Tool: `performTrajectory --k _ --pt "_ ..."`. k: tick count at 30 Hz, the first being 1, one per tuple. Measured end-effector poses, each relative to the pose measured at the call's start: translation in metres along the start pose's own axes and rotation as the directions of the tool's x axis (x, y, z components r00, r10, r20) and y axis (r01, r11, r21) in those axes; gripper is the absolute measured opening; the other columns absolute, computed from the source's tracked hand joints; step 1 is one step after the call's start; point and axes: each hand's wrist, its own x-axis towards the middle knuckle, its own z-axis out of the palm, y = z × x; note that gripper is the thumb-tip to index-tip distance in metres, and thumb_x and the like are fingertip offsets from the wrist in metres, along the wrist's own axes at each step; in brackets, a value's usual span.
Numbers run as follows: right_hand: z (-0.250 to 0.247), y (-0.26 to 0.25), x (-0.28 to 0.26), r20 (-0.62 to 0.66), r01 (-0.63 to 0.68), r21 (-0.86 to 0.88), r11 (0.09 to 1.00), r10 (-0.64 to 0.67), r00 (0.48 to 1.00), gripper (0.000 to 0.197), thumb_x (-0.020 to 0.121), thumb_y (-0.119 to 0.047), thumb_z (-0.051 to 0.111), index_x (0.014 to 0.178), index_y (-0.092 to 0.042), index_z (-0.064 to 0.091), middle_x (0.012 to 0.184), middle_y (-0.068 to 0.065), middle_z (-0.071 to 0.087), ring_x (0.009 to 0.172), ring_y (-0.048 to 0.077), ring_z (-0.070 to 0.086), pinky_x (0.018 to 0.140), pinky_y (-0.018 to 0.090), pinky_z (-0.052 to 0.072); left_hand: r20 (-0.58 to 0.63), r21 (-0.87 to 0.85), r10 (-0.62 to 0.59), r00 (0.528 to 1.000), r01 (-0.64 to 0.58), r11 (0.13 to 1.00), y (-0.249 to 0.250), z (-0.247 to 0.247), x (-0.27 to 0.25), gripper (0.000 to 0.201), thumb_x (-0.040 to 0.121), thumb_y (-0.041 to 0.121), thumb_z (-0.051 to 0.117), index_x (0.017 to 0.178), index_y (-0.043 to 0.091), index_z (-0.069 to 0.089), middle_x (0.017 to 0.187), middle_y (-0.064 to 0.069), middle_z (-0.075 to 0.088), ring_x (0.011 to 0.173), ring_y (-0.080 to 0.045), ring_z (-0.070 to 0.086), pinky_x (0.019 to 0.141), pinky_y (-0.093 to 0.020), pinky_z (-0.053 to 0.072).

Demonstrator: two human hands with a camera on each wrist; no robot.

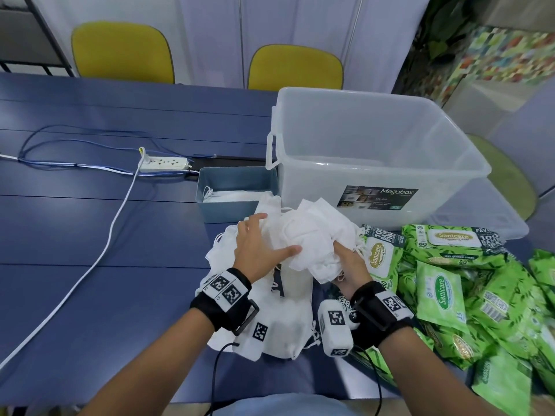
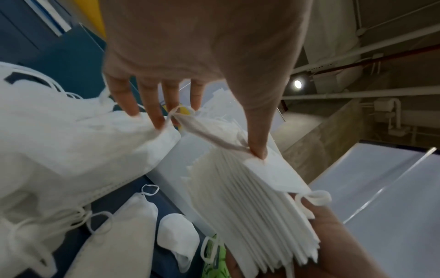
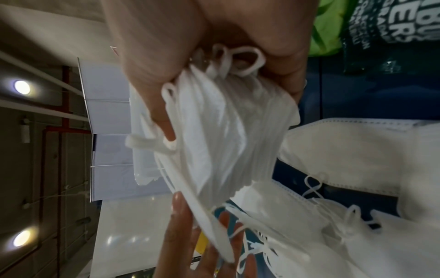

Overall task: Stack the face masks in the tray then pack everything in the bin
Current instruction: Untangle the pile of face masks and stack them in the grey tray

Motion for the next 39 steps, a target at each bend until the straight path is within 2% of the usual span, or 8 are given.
performTrajectory --k 5,9,12,15,22,32,35,39 --pt "-0.004 -0.004 0.001 0.041 0.021 -0.024 0.999 -0.020 0.999 0.039 0.073 -0.034 0.074 0.105 -0.013 0.068 0.098 0.005 0.071 0.085 0.020 0.066 0.062 0.025 0.050 0.060 -0.087 -0.005 0.998 0.010 0.996 -0.005 -0.002 0.009 0.081 0.061 0.039 0.087 0.129 0.019 0.046 0.128 -0.003 0.049 0.119 -0.018 0.047 0.102 -0.038 0.041" --pt "-0.005 -0.005 0.004 0.029 0.062 -0.099 0.993 -0.059 0.998 0.059 0.048 -0.037 0.078 0.100 -0.012 0.069 0.092 0.001 0.071 0.082 0.018 0.064 0.066 0.026 0.048 0.083 -0.059 0.187 0.979 -0.183 0.981 0.002 -0.010 0.012 0.057 0.073 0.020 0.080 0.123 0.025 0.054 0.116 0.003 0.047 0.112 -0.014 0.046 0.094 -0.025 0.040" --pt "-0.003 -0.005 0.006 0.076 0.042 -0.158 0.987 -0.030 0.997 0.015 0.070 -0.016 0.068 0.081 -0.010 0.062 0.062 -0.005 0.064 0.055 0.007 0.054 0.049 0.017 0.038 0.175 -0.040 0.290 0.941 -0.287 0.957 0.010 -0.011 0.015 0.055 0.076 0.018 0.077 0.125 0.028 0.054 0.117 0.003 0.045 0.105 -0.009 0.045 0.084 -0.004 0.035" --pt "-0.001 -0.005 0.008 0.105 0.070 -0.204 0.976 -0.049 0.993 0.025 0.089 0.005 0.052 0.070 -0.012 0.053 0.041 -0.010 0.054 0.034 -0.002 0.044 0.036 0.012 0.031 0.195 0.007 0.326 0.925 -0.333 0.943 0.013 -0.006 0.018 0.063 0.074 0.017 0.079 0.128 0.032 0.050 0.117 0.001 0.038 0.108 -0.013 0.041 0.099 -0.016 0.035" --pt "-0.001 -0.011 0.002 0.198 0.120 -0.365 0.923 -0.049 0.979 0.019 0.082 -0.001 0.069 0.086 -0.019 0.065 0.102 0.000 0.067 0.092 0.016 0.062 0.083 0.029 0.049 0.289 0.151 0.189 0.938 -0.240 0.959 -0.001 -0.017 0.027 0.099 0.064 0.029 0.085 0.138 0.048 0.023 0.141 -0.004 0.021 0.134 -0.024 0.021 0.114 -0.042 0.023" --pt "0.002 -0.014 0.000 0.453 0.013 -0.201 0.979 0.082 0.888 0.044 0.084 -0.045 0.061 0.115 -0.015 0.064 0.117 0.010 0.068 0.108 0.021 0.063 0.090 0.032 0.051 0.480 0.090 0.014 0.877 -0.065 0.994 -0.010 -0.018 0.026 0.062 0.073 0.028 0.081 0.124 0.027 0.046 0.111 0.014 0.052 0.104 -0.006 0.050 0.072 -0.001 0.039" --pt "-0.003 -0.014 0.001 0.530 -0.056 -0.146 0.988 0.126 0.839 0.074 0.060 -0.061 0.077 0.116 -0.014 0.065 0.117 0.011 0.068 0.109 0.024 0.064 0.087 0.032 0.053 0.463 0.134 0.033 0.886 -0.106 0.985 -0.008 -0.017 0.026 0.064 0.075 0.029 0.079 0.130 0.023 0.046 0.114 0.013 0.050 0.107 -0.005 0.046 0.074 -0.002 0.036" --pt "-0.006 -0.012 0.007 0.463 0.088 -0.317 0.944 0.073 0.884 0.074 0.043 -0.028 0.086 0.111 -0.007 0.066 0.107 0.011 0.072 0.098 0.027 0.068 0.087 0.039 0.055 0.448 0.164 0.047 0.893 -0.134 0.977 -0.009 -0.013 0.025 0.089 0.056 0.054 0.079 0.132 0.023 0.047 0.126 0.009 0.045 0.114 -0.005 0.041 0.097 -0.017 0.031"
